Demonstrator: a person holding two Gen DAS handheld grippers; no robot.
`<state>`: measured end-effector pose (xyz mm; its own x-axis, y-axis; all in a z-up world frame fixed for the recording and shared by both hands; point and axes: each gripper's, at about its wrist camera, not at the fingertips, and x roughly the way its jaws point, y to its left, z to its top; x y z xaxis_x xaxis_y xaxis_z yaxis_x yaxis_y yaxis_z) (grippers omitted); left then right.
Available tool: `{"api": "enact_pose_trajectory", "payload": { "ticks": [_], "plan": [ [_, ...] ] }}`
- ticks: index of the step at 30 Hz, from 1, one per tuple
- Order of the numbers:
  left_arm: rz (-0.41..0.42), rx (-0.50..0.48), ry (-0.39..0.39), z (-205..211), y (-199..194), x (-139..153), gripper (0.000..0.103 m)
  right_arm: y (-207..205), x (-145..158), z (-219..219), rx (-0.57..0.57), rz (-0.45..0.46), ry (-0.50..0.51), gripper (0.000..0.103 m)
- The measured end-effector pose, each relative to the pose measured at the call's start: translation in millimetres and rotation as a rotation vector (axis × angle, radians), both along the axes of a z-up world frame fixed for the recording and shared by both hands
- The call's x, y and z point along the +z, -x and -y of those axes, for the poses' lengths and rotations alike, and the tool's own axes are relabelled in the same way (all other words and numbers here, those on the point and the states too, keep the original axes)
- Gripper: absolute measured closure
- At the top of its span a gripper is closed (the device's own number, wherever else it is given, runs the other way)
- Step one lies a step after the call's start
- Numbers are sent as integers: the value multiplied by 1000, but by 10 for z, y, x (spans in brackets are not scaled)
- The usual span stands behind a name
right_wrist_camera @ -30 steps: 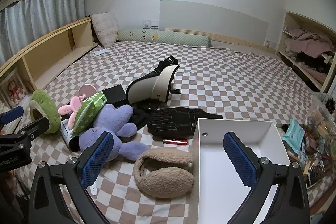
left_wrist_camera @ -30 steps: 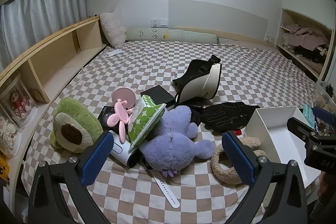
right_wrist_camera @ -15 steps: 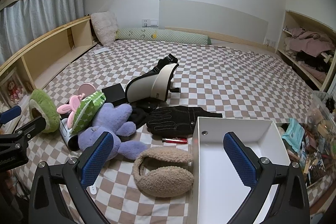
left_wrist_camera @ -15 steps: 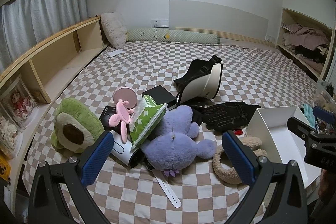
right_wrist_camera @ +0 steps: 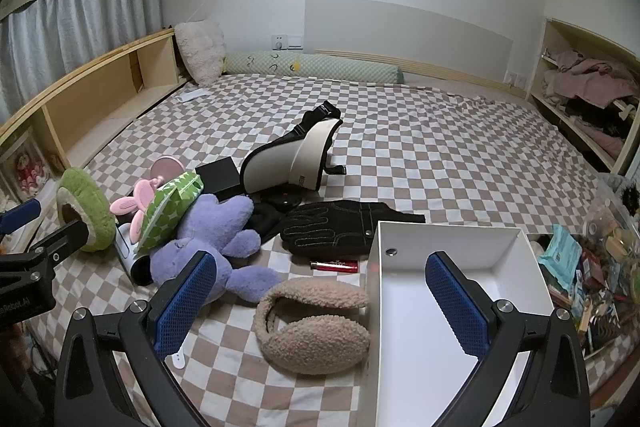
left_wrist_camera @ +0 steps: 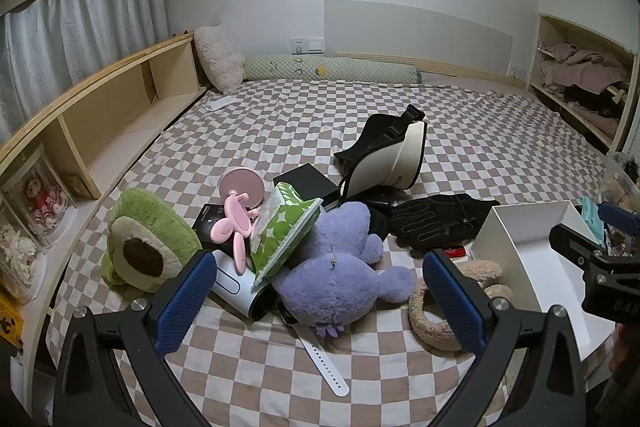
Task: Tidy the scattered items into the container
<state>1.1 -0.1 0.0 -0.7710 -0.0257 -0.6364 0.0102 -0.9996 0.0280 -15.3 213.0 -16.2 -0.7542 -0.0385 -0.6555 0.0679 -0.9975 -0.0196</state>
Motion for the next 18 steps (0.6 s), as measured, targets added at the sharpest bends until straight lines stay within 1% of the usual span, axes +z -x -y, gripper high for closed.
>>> {"api": "enact_pose_trajectory", "payload": {
  "ticks": [18],
  "plan": [
    [3,-1,4,22,-17,-6,0,5,4,-2,-1,7,-3,0]
  ]
}}
